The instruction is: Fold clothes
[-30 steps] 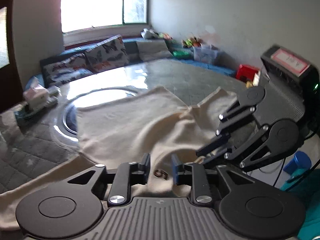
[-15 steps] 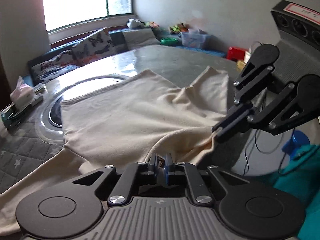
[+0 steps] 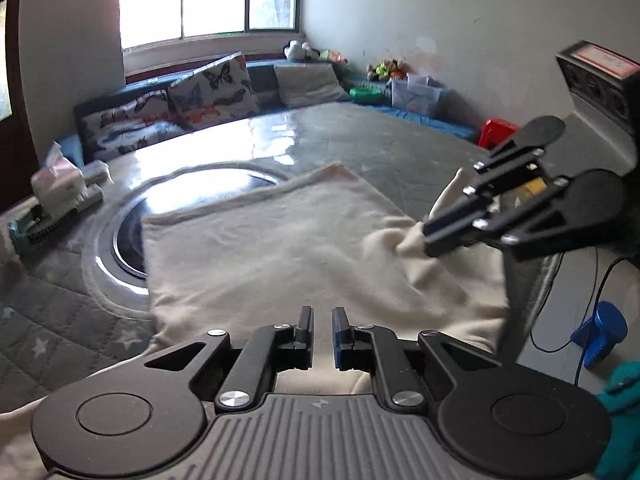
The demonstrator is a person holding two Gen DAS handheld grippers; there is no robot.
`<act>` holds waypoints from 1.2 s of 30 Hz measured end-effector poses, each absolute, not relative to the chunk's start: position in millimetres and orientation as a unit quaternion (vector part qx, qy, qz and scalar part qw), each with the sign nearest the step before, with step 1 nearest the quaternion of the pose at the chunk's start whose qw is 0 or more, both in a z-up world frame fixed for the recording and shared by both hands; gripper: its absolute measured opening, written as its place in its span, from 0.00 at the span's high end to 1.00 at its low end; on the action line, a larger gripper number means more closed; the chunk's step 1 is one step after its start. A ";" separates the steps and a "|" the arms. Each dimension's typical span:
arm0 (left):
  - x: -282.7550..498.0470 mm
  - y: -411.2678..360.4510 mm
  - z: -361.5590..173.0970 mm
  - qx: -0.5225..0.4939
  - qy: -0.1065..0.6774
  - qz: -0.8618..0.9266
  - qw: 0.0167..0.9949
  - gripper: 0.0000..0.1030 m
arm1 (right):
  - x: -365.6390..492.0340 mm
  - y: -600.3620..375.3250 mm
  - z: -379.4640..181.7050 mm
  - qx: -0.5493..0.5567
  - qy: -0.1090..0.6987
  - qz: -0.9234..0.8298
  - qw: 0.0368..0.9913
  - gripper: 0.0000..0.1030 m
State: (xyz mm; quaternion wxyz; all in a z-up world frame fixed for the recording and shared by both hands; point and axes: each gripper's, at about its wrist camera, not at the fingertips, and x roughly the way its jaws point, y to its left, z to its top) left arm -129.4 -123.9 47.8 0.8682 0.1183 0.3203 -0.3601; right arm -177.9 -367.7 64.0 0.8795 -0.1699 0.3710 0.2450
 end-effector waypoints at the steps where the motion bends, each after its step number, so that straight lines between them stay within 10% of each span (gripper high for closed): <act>1: -128.2 -127.5 43.5 0.122 0.325 -0.364 0.865 0.89 | -168.1 -370.6 56.3 -0.165 0.379 0.232 0.880 0.88; 36: -39.8 -81.7 34.2 0.048 0.369 -0.247 0.895 0.75 | -10.4 -447.7 25.7 -0.054 0.409 0.080 0.907 0.78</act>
